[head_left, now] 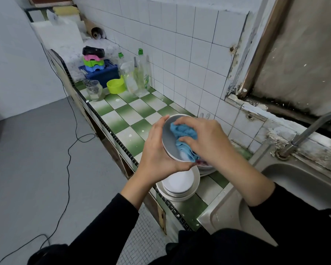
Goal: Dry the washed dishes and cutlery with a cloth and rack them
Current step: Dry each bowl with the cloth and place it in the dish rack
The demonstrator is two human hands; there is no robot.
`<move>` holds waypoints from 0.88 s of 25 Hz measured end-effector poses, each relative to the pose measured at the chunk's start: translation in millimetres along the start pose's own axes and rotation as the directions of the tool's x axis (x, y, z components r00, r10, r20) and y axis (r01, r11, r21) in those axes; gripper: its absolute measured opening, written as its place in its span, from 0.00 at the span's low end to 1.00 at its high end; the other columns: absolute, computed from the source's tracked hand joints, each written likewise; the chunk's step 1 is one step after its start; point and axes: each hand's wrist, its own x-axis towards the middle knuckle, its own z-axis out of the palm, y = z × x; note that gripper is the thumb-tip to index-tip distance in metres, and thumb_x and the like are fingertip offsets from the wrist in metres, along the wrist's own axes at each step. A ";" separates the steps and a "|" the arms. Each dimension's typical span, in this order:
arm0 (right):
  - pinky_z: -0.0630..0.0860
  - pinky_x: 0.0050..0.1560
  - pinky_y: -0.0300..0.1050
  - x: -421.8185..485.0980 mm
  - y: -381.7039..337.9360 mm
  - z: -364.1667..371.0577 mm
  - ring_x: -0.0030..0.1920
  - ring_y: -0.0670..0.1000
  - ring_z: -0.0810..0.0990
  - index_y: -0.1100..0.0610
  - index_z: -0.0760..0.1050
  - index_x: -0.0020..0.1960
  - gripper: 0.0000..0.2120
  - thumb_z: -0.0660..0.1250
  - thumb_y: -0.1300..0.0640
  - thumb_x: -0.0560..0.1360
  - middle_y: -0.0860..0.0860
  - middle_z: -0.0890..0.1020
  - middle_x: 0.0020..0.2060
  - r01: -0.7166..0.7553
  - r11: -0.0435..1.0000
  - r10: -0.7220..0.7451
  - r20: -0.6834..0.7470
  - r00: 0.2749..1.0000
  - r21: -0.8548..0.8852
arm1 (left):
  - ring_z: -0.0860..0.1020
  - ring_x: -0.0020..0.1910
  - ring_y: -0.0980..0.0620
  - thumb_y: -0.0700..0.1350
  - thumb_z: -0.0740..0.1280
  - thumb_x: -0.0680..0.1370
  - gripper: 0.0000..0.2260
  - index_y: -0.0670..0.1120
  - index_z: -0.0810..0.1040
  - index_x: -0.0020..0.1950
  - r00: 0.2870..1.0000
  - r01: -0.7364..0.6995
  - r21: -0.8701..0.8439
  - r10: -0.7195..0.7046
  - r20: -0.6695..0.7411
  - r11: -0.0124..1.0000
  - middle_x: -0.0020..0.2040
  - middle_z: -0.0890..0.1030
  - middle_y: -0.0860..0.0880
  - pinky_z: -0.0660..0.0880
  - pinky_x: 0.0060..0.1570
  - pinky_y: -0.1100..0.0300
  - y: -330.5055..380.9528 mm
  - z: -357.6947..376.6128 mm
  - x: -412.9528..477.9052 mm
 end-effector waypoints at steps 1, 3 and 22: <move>0.74 0.57 0.41 -0.7 -1.7 5.7 0.52 0.53 0.81 0.47 0.80 0.60 0.18 0.73 0.60 0.72 0.52 0.84 0.51 0.020 0.997 -0.018 -0.018 1.000 0.077 | 0.71 0.62 0.60 0.58 0.79 0.53 0.50 0.44 0.65 0.71 1.000 0.003 0.017 -0.003 0.018 1.000 0.64 0.73 0.51 0.65 0.59 0.73 0.9 -0.6 1.7; 0.73 0.55 0.33 -0.1 -3.2 5.5 0.51 0.43 0.80 0.46 0.81 0.60 0.16 0.72 0.58 0.74 0.47 0.85 0.51 -0.006 0.973 -0.046 0.215 0.976 0.232 | 0.71 0.60 0.62 0.59 0.78 0.51 0.52 0.47 0.64 0.72 0.998 0.038 0.030 -0.040 0.040 0.999 0.64 0.72 0.55 0.65 0.57 0.75 -2.0 -6.8 3.2; 0.72 0.60 0.37 13.0 1.5 -24.0 0.57 0.45 0.78 0.41 0.77 0.63 0.25 0.76 0.59 0.70 0.48 0.82 0.57 -0.045 0.994 0.015 0.283 0.959 0.099 | 0.78 0.59 0.57 0.61 0.79 0.48 0.53 0.48 0.68 0.70 0.988 0.134 -0.061 -0.129 0.082 0.989 0.61 0.79 0.53 0.75 0.60 0.53 12.5 -14.4 8.7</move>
